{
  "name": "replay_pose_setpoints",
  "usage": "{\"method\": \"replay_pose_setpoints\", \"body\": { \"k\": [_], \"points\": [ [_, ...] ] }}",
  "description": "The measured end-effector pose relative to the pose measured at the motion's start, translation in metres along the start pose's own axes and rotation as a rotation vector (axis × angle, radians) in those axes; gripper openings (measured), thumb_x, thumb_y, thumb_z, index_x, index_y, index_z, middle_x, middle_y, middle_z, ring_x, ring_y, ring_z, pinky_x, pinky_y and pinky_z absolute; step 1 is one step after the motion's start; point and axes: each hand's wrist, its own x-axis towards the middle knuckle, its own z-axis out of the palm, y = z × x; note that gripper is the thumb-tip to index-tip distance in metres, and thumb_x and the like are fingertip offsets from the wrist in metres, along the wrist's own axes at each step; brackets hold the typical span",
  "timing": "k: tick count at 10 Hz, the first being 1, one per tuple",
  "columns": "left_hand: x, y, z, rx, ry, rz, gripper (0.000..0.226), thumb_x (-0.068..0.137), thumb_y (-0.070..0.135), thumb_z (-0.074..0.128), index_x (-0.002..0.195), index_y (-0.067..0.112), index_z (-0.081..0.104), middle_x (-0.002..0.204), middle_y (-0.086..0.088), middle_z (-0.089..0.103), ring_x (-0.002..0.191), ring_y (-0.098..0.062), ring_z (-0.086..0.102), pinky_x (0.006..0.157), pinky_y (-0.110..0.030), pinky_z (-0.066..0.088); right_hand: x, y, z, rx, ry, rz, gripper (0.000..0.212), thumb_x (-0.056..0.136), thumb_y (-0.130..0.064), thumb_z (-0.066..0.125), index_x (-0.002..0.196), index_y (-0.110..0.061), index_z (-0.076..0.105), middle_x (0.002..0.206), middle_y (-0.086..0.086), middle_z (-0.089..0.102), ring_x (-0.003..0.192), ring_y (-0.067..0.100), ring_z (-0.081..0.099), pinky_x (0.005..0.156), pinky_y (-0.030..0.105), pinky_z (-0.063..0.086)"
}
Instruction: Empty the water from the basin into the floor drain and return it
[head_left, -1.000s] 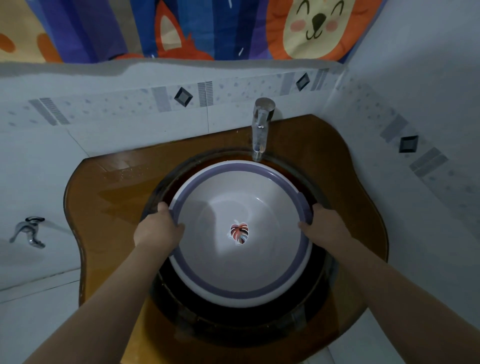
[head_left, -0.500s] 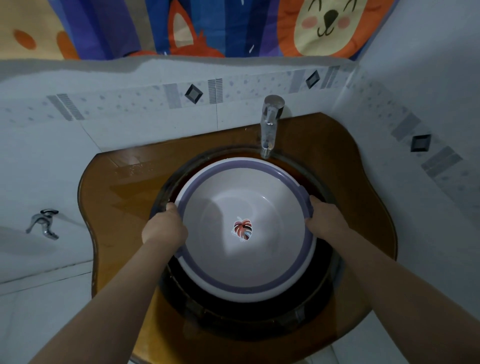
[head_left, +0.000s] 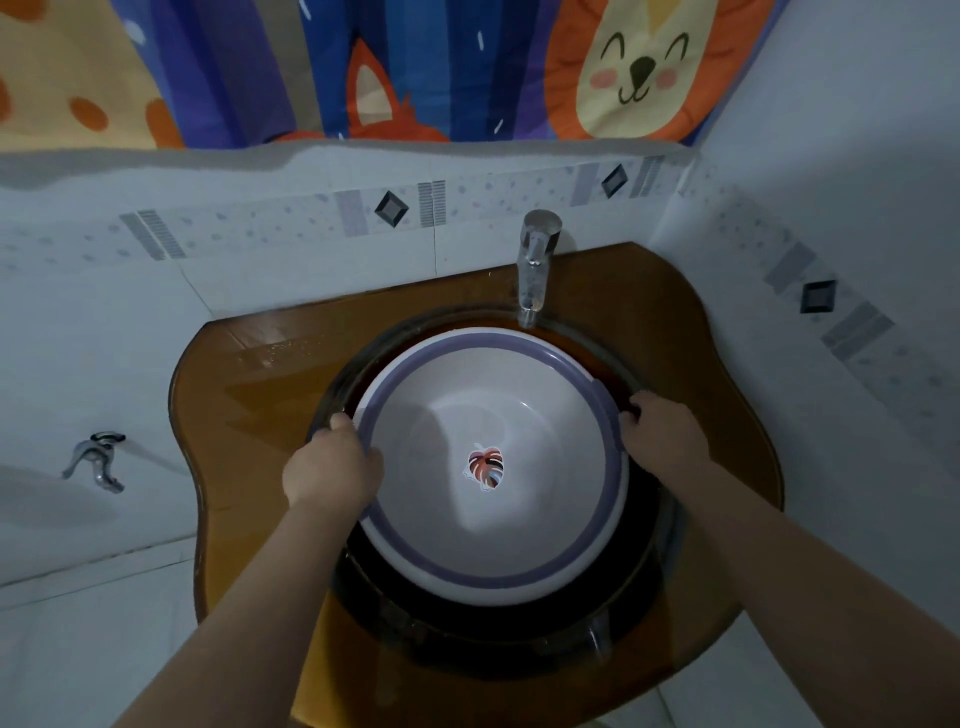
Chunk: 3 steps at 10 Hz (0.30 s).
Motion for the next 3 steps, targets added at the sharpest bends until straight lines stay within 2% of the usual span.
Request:
{"method": "replay_pose_setpoints", "body": {
  "k": [1,2,3],
  "points": [
    [-0.003,-0.002,-0.009,-0.078,0.116,0.004,0.035,0.091,0.038,0.039,0.107,0.008,0.047,0.086,-0.008,0.055,0.063,-0.023,0.05,0.041,-0.023,0.029,-0.001,-0.001,-0.012,0.125,0.172,-0.031,0.025,0.092,-0.015,0.042,0.107,-0.004,0.058,0.103,0.019,0.064,0.085,0.026,0.055,0.07,0.029,0.04],
    [-0.001,-0.004,-0.018,-0.196,0.155,0.012,0.031,0.09,0.032,0.041,0.081,0.007,0.056,0.063,-0.007,0.057,0.053,-0.023,0.054,0.044,-0.023,0.038,-0.003,-0.009,-0.021,0.293,0.152,-0.028,0.021,0.091,-0.013,0.043,0.101,-0.005,0.06,0.099,0.017,0.064,0.085,0.027,0.059,0.075,0.032,0.047],
    [-0.001,-0.001,-0.035,-0.377,0.225,0.033,0.03,0.09,0.025,0.042,0.067,0.008,0.053,0.056,-0.009,0.054,0.049,-0.023,0.051,0.043,-0.023,0.034,-0.002,-0.026,-0.029,0.477,0.169,-0.037,0.019,0.091,-0.017,0.045,0.095,-0.007,0.062,0.097,0.016,0.065,0.086,0.03,0.061,0.083,0.043,0.051]
  ]
}}
